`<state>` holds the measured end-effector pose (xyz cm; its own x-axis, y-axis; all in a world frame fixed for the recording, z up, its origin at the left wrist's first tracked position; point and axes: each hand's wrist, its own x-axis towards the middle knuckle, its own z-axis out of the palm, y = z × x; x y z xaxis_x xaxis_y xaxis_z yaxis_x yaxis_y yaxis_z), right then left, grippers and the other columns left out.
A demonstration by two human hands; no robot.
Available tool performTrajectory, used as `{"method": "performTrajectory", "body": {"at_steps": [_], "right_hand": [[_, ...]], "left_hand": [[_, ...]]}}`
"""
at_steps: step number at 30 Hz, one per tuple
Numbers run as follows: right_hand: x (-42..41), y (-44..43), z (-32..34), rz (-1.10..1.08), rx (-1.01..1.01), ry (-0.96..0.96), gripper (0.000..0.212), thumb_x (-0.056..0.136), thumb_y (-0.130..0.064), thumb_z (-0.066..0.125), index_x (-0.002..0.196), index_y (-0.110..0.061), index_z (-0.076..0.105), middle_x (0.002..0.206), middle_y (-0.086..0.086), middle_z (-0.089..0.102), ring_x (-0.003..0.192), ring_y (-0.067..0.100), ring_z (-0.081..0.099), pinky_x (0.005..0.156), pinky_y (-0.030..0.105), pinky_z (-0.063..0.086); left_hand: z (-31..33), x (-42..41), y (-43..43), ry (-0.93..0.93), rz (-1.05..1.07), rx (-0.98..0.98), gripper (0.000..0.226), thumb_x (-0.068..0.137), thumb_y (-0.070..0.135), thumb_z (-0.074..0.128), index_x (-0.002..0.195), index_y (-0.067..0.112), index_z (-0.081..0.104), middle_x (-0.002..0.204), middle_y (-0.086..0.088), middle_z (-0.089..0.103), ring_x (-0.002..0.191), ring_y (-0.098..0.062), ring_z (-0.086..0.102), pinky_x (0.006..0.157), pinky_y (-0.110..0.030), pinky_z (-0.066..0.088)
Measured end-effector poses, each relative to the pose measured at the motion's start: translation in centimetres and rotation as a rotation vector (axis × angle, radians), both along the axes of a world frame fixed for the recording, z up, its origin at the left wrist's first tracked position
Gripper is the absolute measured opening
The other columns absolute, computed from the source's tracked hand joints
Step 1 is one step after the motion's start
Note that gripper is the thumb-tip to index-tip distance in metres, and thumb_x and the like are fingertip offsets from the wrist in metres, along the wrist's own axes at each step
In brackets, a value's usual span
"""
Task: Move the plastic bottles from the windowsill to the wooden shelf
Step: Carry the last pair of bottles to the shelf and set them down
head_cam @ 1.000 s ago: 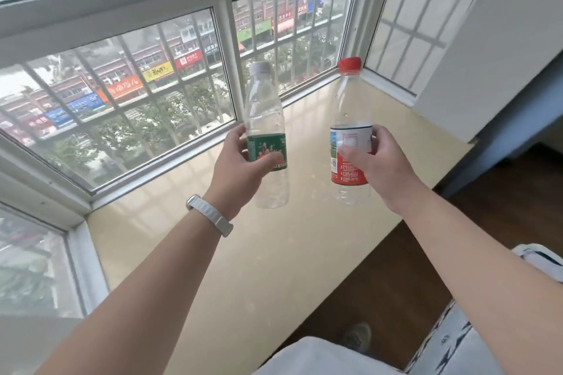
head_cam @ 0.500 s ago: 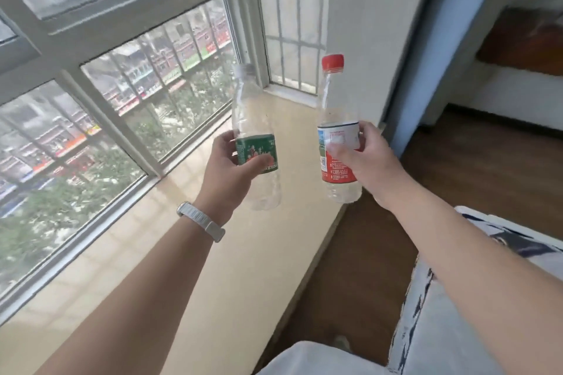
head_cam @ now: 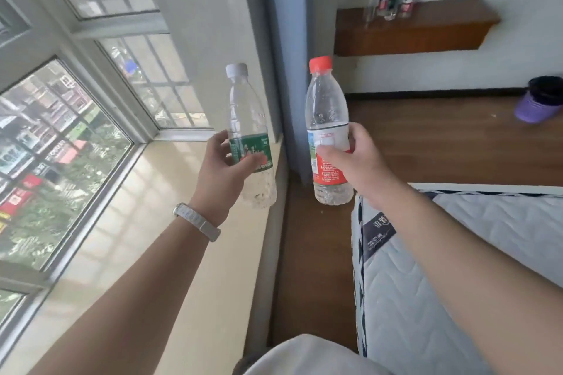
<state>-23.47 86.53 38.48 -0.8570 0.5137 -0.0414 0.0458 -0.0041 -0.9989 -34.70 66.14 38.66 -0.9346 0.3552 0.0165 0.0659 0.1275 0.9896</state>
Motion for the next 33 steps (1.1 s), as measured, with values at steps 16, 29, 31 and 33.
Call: {"method": "performTrajectory", "body": {"at_steps": [16,29,31,33], "right_hand": [[-4.6,10.8,-2.4,-0.307,0.02,-0.151,0.044,0.081,-0.029,0.077,0.118,-0.036,0.054,0.105,-0.011,0.07,0.089,0.007,0.071,0.083,0.036,0.058],[-19.9,15.3,-1.1,-0.343,0.057,-0.233,0.048,0.086,-0.028,0.074,0.127,-0.031,0.05,0.112,-0.011,0.066,0.096,0.008,0.067,0.073,0.025,0.053],[-21.3,15.7,-1.0,-0.354,0.054,-0.22,0.047,0.086,-0.025,0.074,0.127,-0.029,0.051,0.111,-0.01,0.067,0.095,0.007,0.068,0.074,0.025,0.054],[-22.4,16.1,-1.0,-0.353,0.061,-0.237,0.049,0.086,-0.026,0.074,0.129,-0.029,0.05,0.112,-0.01,0.066,0.097,0.008,0.067,0.077,0.028,0.055]], "left_hand": [[-2.0,-10.1,15.0,-0.035,-0.331,0.042,0.055,0.08,0.014,0.08,0.127,0.015,0.052,0.11,0.0,0.071,0.093,-0.016,0.072,0.074,-0.03,0.058],[-3.7,-26.4,20.5,-0.134,-0.43,0.063,0.054,0.083,0.015,0.079,0.129,0.023,0.051,0.116,-0.001,0.069,0.092,-0.016,0.073,0.077,-0.033,0.061],[-3.8,-28.1,21.2,-0.148,-0.45,0.071,0.055,0.081,0.017,0.08,0.128,0.023,0.051,0.116,-0.003,0.069,0.092,-0.019,0.073,0.077,-0.036,0.061],[-3.7,-29.3,21.9,-0.152,-0.456,0.074,0.054,0.082,0.016,0.079,0.128,0.023,0.052,0.117,-0.003,0.069,0.093,-0.018,0.073,0.076,-0.034,0.061]]}}
